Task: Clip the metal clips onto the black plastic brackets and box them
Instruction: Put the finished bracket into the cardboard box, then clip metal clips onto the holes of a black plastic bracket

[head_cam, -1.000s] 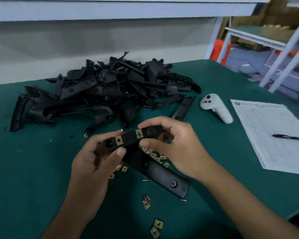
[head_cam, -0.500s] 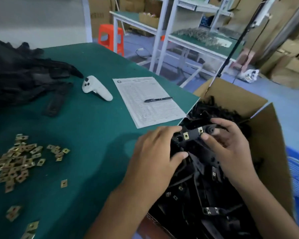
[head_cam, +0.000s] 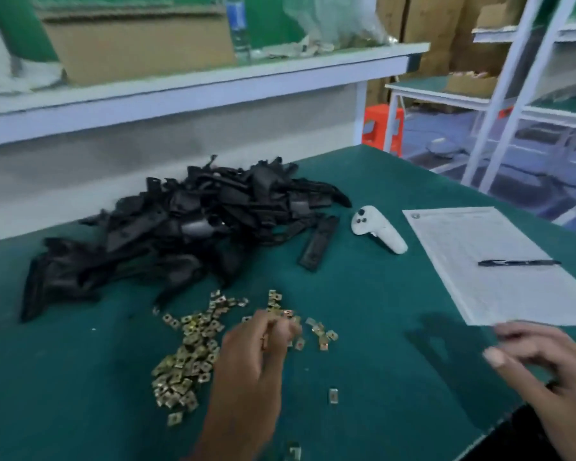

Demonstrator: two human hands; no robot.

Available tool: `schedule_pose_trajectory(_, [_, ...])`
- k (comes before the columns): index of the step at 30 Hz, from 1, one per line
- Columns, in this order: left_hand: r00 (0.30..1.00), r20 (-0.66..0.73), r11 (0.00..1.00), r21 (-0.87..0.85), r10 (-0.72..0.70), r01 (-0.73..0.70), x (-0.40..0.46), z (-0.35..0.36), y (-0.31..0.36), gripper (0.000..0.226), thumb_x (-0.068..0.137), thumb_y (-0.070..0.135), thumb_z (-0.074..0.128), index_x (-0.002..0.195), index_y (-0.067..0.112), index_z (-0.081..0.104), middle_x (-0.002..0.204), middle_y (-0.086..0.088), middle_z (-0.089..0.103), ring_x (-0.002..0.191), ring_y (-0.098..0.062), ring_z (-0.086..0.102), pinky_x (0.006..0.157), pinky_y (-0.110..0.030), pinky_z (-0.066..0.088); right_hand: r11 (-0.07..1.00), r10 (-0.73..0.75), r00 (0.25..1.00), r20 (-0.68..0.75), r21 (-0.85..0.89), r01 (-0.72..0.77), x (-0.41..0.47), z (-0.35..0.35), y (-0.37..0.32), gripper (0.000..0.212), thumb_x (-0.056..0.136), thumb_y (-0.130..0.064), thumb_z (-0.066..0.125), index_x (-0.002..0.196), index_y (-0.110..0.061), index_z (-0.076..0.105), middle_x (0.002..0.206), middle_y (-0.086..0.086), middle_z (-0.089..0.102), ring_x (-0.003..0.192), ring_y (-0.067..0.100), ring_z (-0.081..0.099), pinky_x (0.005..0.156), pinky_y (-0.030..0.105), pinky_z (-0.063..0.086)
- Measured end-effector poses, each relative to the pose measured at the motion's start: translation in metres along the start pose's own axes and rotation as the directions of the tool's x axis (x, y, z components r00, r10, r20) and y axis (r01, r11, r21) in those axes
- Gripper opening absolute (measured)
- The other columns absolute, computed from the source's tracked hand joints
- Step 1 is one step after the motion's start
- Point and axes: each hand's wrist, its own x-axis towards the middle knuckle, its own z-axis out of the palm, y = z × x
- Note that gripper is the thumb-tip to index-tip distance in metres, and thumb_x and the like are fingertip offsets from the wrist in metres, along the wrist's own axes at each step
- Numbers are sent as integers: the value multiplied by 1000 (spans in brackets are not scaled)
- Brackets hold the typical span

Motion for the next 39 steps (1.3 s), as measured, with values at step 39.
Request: schedule_pose_trajectory(39, [609,-756,953,-302,-241,3,20,-83,-92,33,100,12,33,92,16,65,106,-16,70,86,0,63,88,-22,47,653,-315,656,686,658,-376,69,226,-163,40,98,-53,50,81,-20,63,80,3,55,69,15,53,63,29,50])
